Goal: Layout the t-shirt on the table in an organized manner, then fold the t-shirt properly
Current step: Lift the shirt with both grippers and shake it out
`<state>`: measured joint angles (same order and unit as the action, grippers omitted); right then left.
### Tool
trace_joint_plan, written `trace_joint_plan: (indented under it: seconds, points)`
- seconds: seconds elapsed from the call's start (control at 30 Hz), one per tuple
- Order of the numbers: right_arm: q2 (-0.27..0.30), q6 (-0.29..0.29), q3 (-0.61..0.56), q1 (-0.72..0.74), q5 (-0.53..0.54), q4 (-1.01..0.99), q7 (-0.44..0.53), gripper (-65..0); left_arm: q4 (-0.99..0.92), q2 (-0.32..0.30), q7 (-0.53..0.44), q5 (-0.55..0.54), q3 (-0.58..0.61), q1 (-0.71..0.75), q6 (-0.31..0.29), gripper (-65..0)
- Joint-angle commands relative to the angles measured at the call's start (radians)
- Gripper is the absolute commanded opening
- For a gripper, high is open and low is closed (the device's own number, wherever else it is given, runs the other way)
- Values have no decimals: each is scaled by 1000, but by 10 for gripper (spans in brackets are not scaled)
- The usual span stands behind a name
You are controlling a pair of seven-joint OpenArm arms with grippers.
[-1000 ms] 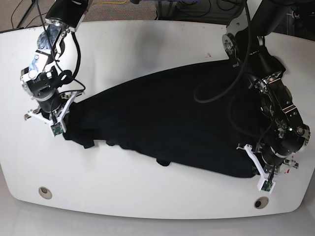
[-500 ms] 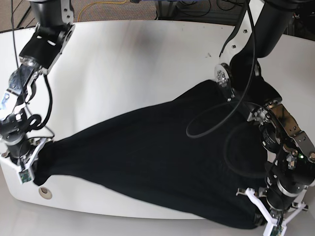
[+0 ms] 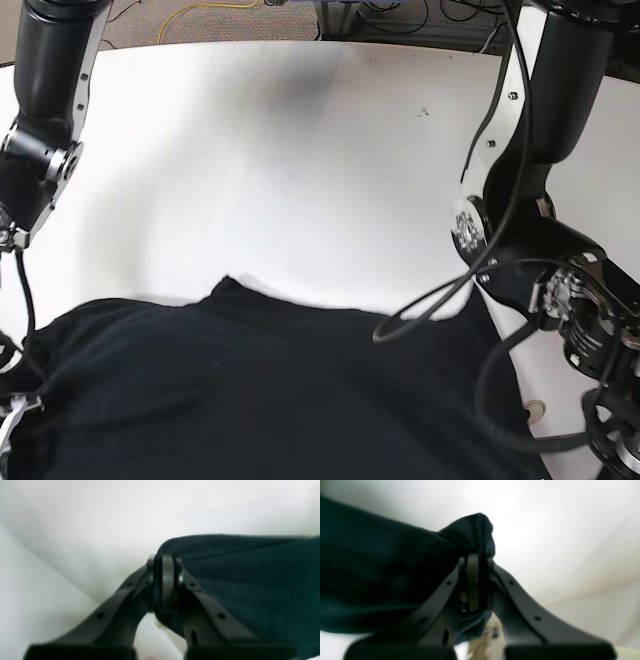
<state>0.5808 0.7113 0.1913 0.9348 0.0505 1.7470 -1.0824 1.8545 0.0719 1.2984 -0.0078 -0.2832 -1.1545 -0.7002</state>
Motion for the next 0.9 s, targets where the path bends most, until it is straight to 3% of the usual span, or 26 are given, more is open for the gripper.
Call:
trace_joint_plan:
  seconds: [0.0, 0.2, 0.4, 0.67, 0.87]
  points:
    - [55, -13, 1, 115, -7, 15, -9, -647, 7, -14, -30, -8, 6, -124, 2, -644]
    - [67, -13, 0, 218, -7, 15, -51, -644, -28, -45, -30, -13, 6, -241, 2, -644]
    - [69, -13, 0, 217, -5, 38, -75, -644, -37, -45, -29, -14, 6, -235, 2, -644]
    - [60, -13, 26, -1, -7, 158, -103, -647, -16, -50, -32, -16, 5, -78, 2, -644]
    - [-6, -13, 144, -250, -7, 261, -103, -647, 21, -51, -33, -16, 0, 81, 2, -644]
